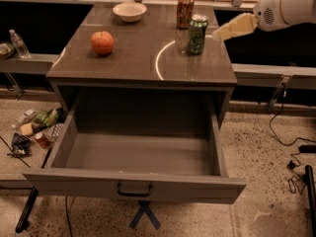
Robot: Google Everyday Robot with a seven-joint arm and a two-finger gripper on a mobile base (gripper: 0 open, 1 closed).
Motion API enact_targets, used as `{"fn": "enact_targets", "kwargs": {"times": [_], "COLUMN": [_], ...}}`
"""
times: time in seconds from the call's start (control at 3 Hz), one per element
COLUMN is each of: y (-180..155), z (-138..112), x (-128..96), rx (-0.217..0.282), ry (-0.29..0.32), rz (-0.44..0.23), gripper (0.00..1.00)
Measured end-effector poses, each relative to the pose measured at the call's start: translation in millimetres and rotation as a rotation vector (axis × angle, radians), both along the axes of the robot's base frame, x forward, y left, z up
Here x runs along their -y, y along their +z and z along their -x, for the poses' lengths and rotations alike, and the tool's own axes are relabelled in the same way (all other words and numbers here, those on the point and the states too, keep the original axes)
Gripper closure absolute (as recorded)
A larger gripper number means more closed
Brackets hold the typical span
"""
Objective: Place green can into top drawer
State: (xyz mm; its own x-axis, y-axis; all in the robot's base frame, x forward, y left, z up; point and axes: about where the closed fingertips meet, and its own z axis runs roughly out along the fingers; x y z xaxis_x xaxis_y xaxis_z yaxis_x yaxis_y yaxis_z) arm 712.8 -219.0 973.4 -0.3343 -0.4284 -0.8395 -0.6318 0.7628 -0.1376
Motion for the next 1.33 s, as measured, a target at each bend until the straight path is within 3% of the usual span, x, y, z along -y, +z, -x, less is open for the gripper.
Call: {"fn": "enact_targets", "kwargs": {"times": [0.33, 0.67, 1.0, 1.33], "y": [-7.8, -25.9, -31.3, -49.7], "z": [-11.0, -60.3, -91.3, -114.3], "x": [-11.3, -36.8, -51.9, -63.4], "rx": [0.011, 0.033, 0.052, 0.046], "ry": [0.022, 0.059, 0.068, 0.077], "rz": [-0.046, -0.147, -0.193, -0.200], "gripper": [0.00, 0.00, 0.00, 0.18]}}
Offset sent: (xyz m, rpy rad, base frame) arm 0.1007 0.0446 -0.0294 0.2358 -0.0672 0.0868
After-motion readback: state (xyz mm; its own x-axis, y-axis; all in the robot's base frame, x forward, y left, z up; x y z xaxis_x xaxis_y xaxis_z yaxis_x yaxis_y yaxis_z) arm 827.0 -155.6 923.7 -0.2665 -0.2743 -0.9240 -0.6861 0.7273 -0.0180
